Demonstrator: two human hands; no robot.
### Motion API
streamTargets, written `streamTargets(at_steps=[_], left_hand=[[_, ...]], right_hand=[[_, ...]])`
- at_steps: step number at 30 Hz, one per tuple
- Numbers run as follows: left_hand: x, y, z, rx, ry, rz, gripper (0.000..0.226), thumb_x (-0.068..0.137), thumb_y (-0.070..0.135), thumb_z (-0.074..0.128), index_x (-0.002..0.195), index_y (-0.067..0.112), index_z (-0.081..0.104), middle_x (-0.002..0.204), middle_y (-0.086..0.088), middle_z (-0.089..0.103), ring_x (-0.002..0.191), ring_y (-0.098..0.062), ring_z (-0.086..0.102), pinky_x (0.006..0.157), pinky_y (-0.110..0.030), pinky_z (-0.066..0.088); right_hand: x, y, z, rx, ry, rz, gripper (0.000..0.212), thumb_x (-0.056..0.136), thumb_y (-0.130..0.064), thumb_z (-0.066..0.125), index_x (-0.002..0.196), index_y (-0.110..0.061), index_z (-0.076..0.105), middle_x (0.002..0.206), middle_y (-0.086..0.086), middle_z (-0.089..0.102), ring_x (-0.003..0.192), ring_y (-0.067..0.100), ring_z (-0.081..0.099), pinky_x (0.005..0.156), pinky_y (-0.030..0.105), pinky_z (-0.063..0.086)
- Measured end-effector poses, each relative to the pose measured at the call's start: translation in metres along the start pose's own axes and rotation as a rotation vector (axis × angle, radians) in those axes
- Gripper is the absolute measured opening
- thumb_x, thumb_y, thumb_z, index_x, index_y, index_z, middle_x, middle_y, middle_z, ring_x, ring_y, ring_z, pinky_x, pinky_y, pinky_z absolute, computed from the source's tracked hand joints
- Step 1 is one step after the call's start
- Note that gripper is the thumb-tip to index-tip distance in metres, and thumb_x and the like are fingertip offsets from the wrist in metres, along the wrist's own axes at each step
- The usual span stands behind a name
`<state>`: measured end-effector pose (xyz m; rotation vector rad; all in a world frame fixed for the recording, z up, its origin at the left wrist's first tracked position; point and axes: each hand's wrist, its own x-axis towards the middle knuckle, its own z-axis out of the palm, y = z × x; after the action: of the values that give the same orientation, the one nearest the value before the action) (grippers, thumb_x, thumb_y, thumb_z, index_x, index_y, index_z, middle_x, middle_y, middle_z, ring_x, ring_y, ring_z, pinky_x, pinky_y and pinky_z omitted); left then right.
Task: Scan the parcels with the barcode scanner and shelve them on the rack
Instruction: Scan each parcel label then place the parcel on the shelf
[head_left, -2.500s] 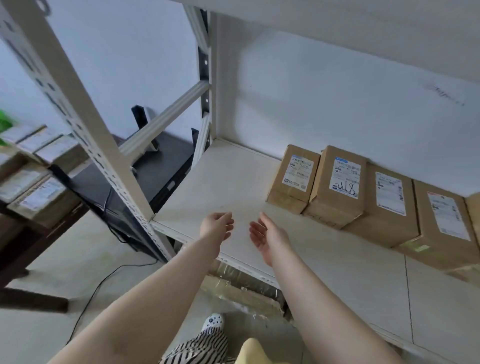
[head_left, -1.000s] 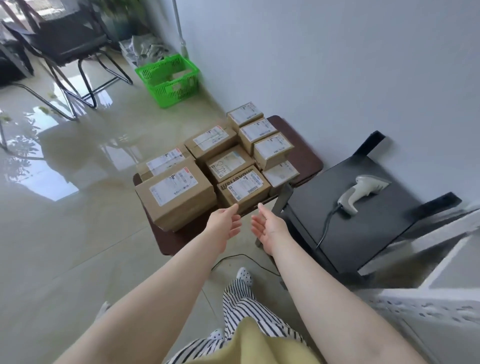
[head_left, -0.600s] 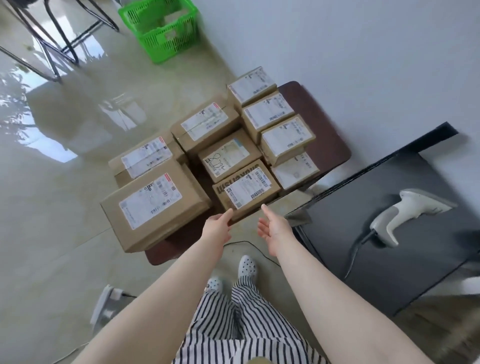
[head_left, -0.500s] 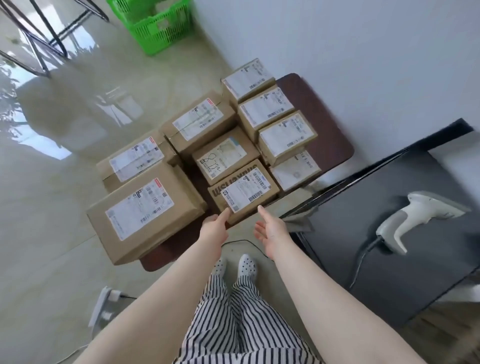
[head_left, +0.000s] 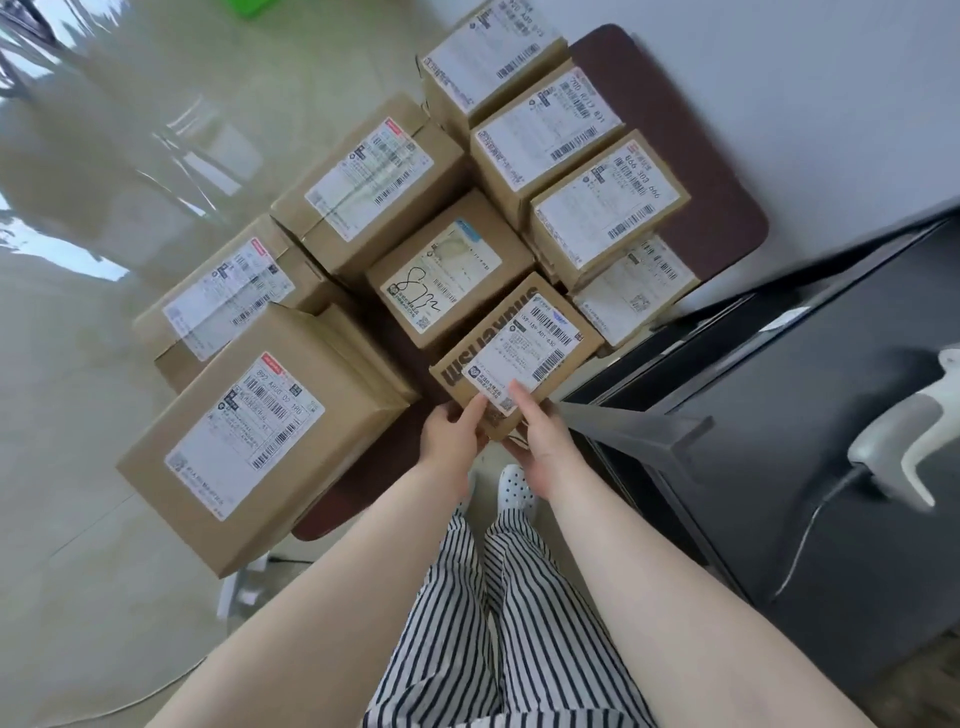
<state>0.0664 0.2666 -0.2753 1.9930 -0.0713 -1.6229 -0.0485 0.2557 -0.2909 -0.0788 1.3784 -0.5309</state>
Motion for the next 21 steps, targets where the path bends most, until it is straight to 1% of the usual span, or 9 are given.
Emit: streamTargets(at_steps=[3,7,8,12,14,16,18,20,21], left_hand=[[-0.002,-0.003,0.003,-0.020,-0.021,-0.020,0.036,0.096,0.028,0.068,0.126,0.011,0.061,0.120,-0.009,0.071,0.109,-0.023,0.069,0.100,-0.039,0.056],[-0.012,0.000,-0.001,0.044,-0.025,-0.042,0.049,0.095,0.034,0.069,0.135,0.010,0.054,0.120,-0.007,0.070,0.106,-0.021,0.070,0.097,-0.035,0.057],[-0.017,0.001,-0.003,0.067,-0.023,-0.058,0.052,0.094,0.037,0.070,0.136,0.011,0.053,0.120,-0.006,0.070,0.105,-0.020,0.070,0.096,-0.035,0.057],[-0.045,0.005,-0.016,0.107,-0.018,-0.101,0.059,0.092,0.042,0.070,0.139,0.014,0.049,0.119,-0.003,0.068,0.104,-0.018,0.066,0.087,-0.030,0.055],[-0.057,0.006,-0.024,0.089,-0.035,-0.104,0.060,0.091,0.041,0.072,0.139,0.014,0.048,0.119,-0.003,0.067,0.108,-0.020,0.064,0.091,-0.032,0.054],[-0.070,0.007,-0.032,0.054,-0.067,-0.100,0.063,0.088,0.040,0.075,0.139,0.015,0.047,0.120,-0.003,0.067,0.115,-0.022,0.063,0.102,-0.037,0.051],[-0.083,0.011,-0.037,0.030,-0.099,-0.088,0.070,0.083,0.044,0.080,0.139,0.018,0.047,0.121,-0.002,0.069,0.118,-0.023,0.063,0.107,-0.042,0.049],[-0.099,0.020,-0.040,0.008,-0.122,-0.064,0.083,0.071,0.052,0.086,0.138,0.021,0.048,0.122,0.000,0.070,0.121,-0.023,0.061,0.110,-0.046,0.046],[-0.106,0.026,-0.041,-0.005,-0.135,-0.050,0.092,0.063,0.055,0.088,0.139,0.022,0.047,0.122,0.001,0.070,0.122,-0.023,0.061,0.111,-0.047,0.045]], right_hand=[[-0.001,0.002,-0.001,0.017,-0.036,-0.033,0.070,0.085,-0.043,0.072,0.145,-0.028,0.040,0.125,-0.002,0.065,0.121,0.020,0.058,0.113,0.045,0.041],[-0.011,0.005,-0.002,-0.003,0.008,-0.056,0.100,0.063,-0.054,0.082,0.148,-0.027,0.037,0.131,0.002,0.063,0.121,0.021,0.059,0.108,0.044,0.046],[-0.017,0.006,-0.004,-0.010,0.016,-0.056,0.100,0.063,-0.056,0.081,0.148,-0.027,0.037,0.132,0.002,0.063,0.121,0.021,0.058,0.105,0.042,0.047],[-0.044,0.013,-0.008,-0.026,0.048,-0.044,0.072,0.085,-0.043,0.072,0.146,-0.024,0.039,0.126,0.002,0.065,0.111,0.017,0.062,0.086,0.032,0.051],[-0.060,0.016,-0.007,-0.039,0.068,-0.062,0.071,0.086,-0.041,0.072,0.145,-0.023,0.038,0.123,0.003,0.066,0.109,0.017,0.063,0.084,0.031,0.052],[-0.078,0.017,-0.002,-0.035,0.079,-0.092,0.075,0.084,-0.041,0.074,0.146,-0.022,0.036,0.127,0.005,0.064,0.114,0.021,0.062,0.093,0.037,0.052],[-0.096,0.016,0.006,-0.026,0.087,-0.138,0.086,0.077,-0.047,0.079,0.146,-0.023,0.035,0.132,0.005,0.062,0.120,0.023,0.059,0.106,0.046,0.046],[-0.113,0.014,0.015,0.000,0.086,-0.179,0.099,0.063,-0.056,0.080,0.145,-0.025,0.035,0.134,0.004,0.061,0.123,0.024,0.058,0.110,0.050,0.043],[-0.121,0.012,0.020,0.009,0.090,-0.204,0.100,0.062,-0.058,0.079,0.145,-0.026,0.035,0.134,0.003,0.060,0.124,0.024,0.057,0.110,0.051,0.043]])
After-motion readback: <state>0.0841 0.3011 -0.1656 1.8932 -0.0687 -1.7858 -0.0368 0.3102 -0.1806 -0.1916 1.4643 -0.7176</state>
